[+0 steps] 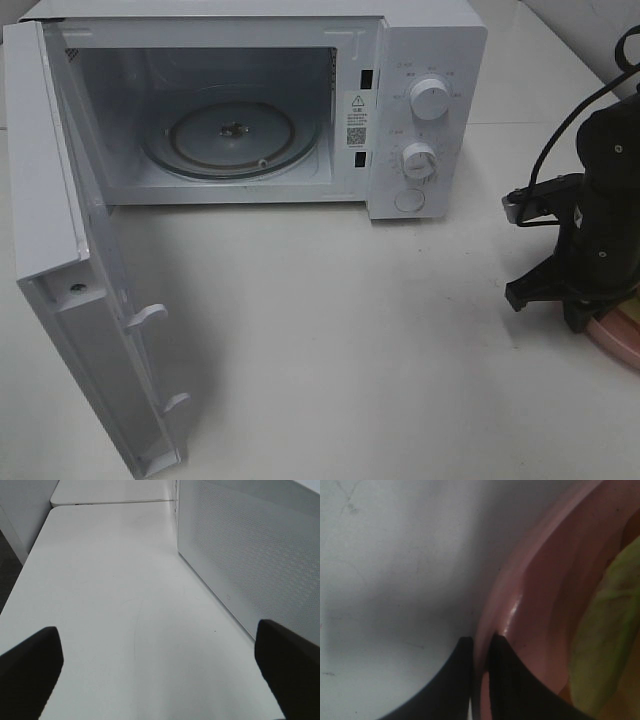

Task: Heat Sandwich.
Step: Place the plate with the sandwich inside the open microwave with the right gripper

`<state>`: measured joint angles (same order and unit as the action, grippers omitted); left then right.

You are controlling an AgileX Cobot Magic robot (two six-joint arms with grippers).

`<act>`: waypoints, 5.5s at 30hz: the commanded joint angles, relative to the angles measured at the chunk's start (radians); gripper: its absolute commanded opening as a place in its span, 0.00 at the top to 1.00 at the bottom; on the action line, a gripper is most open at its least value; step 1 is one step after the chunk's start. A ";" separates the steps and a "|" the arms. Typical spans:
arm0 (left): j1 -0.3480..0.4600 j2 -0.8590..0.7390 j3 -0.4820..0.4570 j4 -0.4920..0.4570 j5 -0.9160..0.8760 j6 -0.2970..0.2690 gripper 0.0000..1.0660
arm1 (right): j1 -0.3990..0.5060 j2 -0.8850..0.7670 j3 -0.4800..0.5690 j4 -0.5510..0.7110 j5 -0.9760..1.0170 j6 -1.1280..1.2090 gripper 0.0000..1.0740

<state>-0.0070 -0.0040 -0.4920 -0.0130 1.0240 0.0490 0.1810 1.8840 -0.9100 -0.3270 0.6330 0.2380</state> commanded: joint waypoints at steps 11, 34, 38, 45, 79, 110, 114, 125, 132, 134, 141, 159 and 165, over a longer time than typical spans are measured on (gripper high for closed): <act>-0.002 -0.028 0.001 0.000 0.003 -0.002 0.01 | -0.004 0.002 0.000 -0.007 0.017 0.016 1.00; -0.002 -0.028 0.001 0.000 0.003 -0.002 0.01 | 0.113 -0.025 0.000 -0.210 0.153 0.199 1.00; -0.002 -0.028 0.001 0.000 0.003 -0.002 0.01 | 0.140 -0.050 0.000 -0.238 0.208 0.217 0.99; -0.002 -0.028 0.001 0.000 0.003 -0.002 0.01 | 0.178 -0.101 0.005 -0.245 0.243 0.220 0.99; -0.002 -0.028 0.001 0.000 0.003 -0.002 0.01 | 0.571 -0.455 0.154 -0.180 0.451 0.162 0.99; -0.002 -0.028 0.001 0.000 0.003 -0.002 0.01 | 1.029 -0.500 0.156 -0.184 0.465 0.039 0.99; -0.002 -0.028 0.001 0.000 0.003 -0.002 0.01 | 1.058 -0.500 0.156 -0.184 0.446 -0.013 0.99; -0.002 -0.028 0.001 0.000 0.003 -0.002 0.01 | 1.066 -0.499 0.156 -0.211 0.392 -0.231 0.98; -0.002 -0.028 0.001 0.000 0.003 -0.002 0.01 | 1.066 -0.499 0.156 -0.211 0.360 -0.417 0.98; -0.002 -0.028 0.001 0.000 0.003 -0.002 0.01 | 1.066 -0.499 0.156 -0.211 0.359 -0.432 0.98; -0.002 -0.028 0.001 0.000 0.003 -0.002 0.01 | 1.066 -0.499 0.156 -0.208 0.309 -0.449 0.97; -0.002 -0.028 0.001 0.000 0.003 -0.002 0.01 | 1.065 -0.499 0.156 -0.260 0.214 -0.632 0.97; -0.002 -0.028 0.001 0.000 0.003 -0.002 0.01 | 1.063 -0.499 0.156 -0.258 0.180 -0.627 1.00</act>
<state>-0.0070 -0.0040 -0.4920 -0.0130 1.0240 0.0490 1.2430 1.3910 -0.7540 -0.5530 0.8240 -0.3850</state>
